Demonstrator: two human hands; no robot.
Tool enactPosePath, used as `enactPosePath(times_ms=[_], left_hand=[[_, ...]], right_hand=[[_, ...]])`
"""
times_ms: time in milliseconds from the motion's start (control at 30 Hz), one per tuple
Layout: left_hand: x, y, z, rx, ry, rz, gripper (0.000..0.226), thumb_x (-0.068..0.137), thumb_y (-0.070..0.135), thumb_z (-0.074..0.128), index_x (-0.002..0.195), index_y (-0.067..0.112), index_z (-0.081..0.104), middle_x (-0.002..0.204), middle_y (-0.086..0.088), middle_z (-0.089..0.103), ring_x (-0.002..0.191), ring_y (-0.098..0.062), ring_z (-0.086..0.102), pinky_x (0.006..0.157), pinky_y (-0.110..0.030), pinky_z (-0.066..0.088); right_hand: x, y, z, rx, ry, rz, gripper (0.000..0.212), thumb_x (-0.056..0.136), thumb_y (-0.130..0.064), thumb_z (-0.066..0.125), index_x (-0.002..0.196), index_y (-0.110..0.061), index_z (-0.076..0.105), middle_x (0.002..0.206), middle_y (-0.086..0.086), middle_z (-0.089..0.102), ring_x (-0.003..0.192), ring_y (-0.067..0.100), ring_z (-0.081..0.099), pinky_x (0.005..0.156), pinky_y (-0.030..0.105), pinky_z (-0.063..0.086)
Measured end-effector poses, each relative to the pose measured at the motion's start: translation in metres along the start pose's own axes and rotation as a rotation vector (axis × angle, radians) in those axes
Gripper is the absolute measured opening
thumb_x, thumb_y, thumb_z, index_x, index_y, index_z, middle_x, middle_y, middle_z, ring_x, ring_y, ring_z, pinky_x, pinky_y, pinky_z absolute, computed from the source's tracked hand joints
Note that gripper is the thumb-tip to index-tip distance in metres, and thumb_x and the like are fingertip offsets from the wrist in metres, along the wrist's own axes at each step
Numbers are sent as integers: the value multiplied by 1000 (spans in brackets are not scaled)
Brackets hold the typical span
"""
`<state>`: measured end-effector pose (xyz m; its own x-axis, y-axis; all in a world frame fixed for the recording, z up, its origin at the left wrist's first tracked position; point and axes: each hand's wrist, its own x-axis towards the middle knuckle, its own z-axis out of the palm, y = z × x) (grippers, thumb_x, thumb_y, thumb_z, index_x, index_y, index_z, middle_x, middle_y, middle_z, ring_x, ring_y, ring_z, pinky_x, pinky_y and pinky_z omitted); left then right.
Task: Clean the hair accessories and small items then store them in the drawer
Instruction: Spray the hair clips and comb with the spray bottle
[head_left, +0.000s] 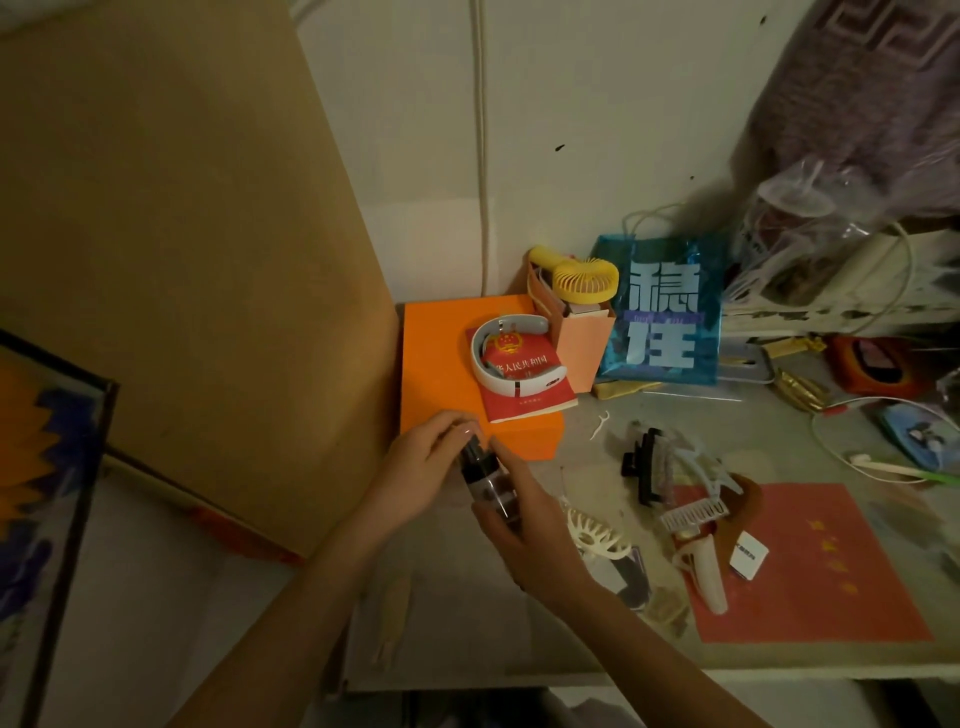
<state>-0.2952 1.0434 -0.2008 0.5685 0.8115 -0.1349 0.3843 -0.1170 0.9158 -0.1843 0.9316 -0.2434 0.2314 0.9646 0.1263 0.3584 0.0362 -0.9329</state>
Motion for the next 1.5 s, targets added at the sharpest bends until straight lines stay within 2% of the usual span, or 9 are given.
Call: enactPosePath(times_ms=[100, 200, 367, 533, 700, 867, 1067, 1167, 1500], left_hand=[[-1, 8, 0, -65, 34, 16, 21, 97, 21, 49, 111, 17, 64, 108, -1, 65, 102, -10, 61, 81, -13, 48], [-3, 14, 0, -77, 11, 20, 27, 96, 22, 50, 119, 15, 62, 113, -1, 63, 104, -7, 59, 75, -6, 46], [-7, 23, 2, -77, -30, 43, 31, 93, 26, 53, 123, 19, 59, 114, 3, 61, 100, -1, 58, 71, -6, 47], [-9, 27, 3, -132, -52, 50, 24, 93, 24, 54, 115, 25, 61, 110, 8, 64, 100, 2, 60, 75, -9, 48], [-9, 28, 0, -152, -83, 53, 29, 93, 20, 53, 121, 14, 61, 112, 5, 66, 102, 2, 61, 76, -9, 48], [-9, 26, -3, -166, -105, 49, 31, 93, 19, 53, 123, 12, 61, 113, 2, 66, 105, -1, 61, 80, -12, 49], [-5, 30, -11, -177, -148, 65, 24, 91, 21, 54, 113, 26, 62, 110, 10, 66, 106, -3, 62, 82, -14, 49], [-2, 31, -13, -180, -160, 74, 26, 93, 20, 53, 117, 19, 63, 113, 7, 67, 107, -4, 62, 90, -20, 51], [9, 20, 3, -324, -14, 22, 25, 96, 20, 49, 118, 18, 59, 100, 8, 66, 90, -2, 66, 74, -13, 52]], right_hand=[[0, -1, -1, 7, -8, 16, 61, 93, -21, 53, 146, -27, 25, 124, 0, 56, 94, -9, 52, 76, 6, 41], [-2, -6, -3, 39, -17, 38, 61, 95, -17, 53, 146, -30, 22, 116, -7, 57, 87, -2, 58, 69, 12, 46], [-5, -16, -7, 99, 31, 28, 58, 94, -22, 55, 140, -39, 24, 112, -21, 54, 82, -1, 62, 64, 14, 49], [-7, -18, -11, 126, 29, 51, 58, 96, -20, 54, 144, -37, 27, 85, -10, 63, 62, 11, 61, 54, 21, 51], [-7, -19, -11, 137, 26, 43, 55, 98, -22, 50, 145, -37, 27, 70, -8, 60, 54, 11, 57, 51, 24, 50], [-7, -21, -13, 158, 5, 35, 56, 98, -22, 49, 146, -39, 25, 67, -7, 58, 53, 11, 57, 51, 27, 51], [-8, -19, -16, 115, -31, 13, 61, 99, -22, 48, 138, -61, 22, 73, 9, 60, 57, 16, 59, 53, 36, 54], [-5, -20, -20, 88, -27, 8, 60, 98, -22, 48, 140, -54, 21, 72, 10, 59, 57, 16, 59, 55, 40, 55], [-1, -12, -23, 81, 28, 55, 62, 97, -29, 50, 141, -50, 13, 67, -3, 60, 58, 15, 59, 59, 39, 54]])
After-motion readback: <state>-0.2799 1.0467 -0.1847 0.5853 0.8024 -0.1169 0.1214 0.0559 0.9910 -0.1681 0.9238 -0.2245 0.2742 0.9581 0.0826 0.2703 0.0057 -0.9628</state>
